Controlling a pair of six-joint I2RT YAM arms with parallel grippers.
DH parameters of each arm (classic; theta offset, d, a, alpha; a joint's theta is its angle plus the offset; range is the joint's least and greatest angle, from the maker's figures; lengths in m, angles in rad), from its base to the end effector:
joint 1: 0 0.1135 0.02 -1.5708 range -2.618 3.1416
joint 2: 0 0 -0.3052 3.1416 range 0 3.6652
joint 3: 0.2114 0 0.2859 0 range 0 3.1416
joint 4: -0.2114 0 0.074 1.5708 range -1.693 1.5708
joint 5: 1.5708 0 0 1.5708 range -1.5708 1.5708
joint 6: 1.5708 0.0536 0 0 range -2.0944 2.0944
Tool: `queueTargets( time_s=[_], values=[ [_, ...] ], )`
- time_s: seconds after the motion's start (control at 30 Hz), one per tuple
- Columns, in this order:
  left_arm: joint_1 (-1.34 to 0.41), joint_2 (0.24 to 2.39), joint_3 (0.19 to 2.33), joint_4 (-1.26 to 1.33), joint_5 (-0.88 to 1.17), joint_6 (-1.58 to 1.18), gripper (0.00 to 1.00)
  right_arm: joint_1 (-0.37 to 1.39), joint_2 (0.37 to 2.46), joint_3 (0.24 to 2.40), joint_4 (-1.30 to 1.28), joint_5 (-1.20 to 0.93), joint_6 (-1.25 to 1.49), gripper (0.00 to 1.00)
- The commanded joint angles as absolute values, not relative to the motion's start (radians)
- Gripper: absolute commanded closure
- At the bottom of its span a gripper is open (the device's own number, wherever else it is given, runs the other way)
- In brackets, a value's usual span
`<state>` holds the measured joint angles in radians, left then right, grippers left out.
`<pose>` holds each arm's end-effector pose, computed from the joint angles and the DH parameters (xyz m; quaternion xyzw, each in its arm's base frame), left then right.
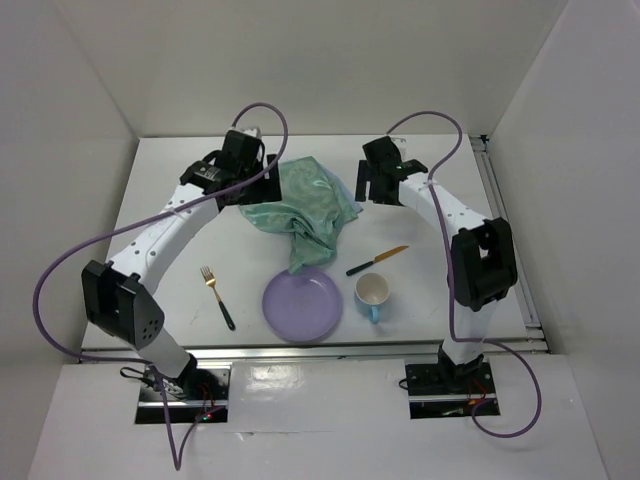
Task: Set the dinner table for one person
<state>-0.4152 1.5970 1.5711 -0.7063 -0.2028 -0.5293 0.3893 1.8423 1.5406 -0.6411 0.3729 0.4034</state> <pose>0.3732 -0.1527 0.3868 -0.0929 0.9049 -0.1019 0.4028 0.4324 0.1563 0.2815 0.0638 0.9342 -0.0455 0.3480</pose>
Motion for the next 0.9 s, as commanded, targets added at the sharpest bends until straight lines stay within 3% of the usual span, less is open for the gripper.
queueTargets(
  time_s=[0.0,0.1,0.23,0.33,0.5,0.6,0.73,0.87],
  values=[
    [-0.414,1.617,1.585,-0.736,-0.116,-0.543,0.13,0.399,1.786,1.514,-0.614,0.319,0.417,0.00],
    [-0.414,1.617,1.519,-0.698,-0.029,-0.555,0.23,0.399,1.715,1.436,-0.533,0.223,0.387,0.00],
    [-0.414,1.641,1.476,-0.666,0.066,-0.578,0.26,0.380,1.652,1.342,-0.437,0.057,0.376,0.00],
    [-0.414,1.672,1.476,-0.675,0.127,-0.612,0.26,0.380,1.626,1.307,-0.404,-0.055,0.393,0.00],
    [-0.414,1.727,1.424,-0.608,0.225,-0.686,0.09,0.390,1.646,1.287,-0.439,-0.118,0.476,0.01],
    [-0.414,1.772,1.434,-0.598,0.197,-0.707,0.07,0.413,1.655,1.280,-0.439,-0.191,0.488,0.00],
    [-0.414,1.844,1.473,-0.585,0.164,-0.730,0.09,0.448,1.631,1.236,-0.397,-0.247,0.581,0.00],
    [-0.414,1.937,1.511,-0.571,0.144,-0.730,0.18,0.503,1.621,1.200,-0.364,-0.264,0.644,0.00]
  ],
)
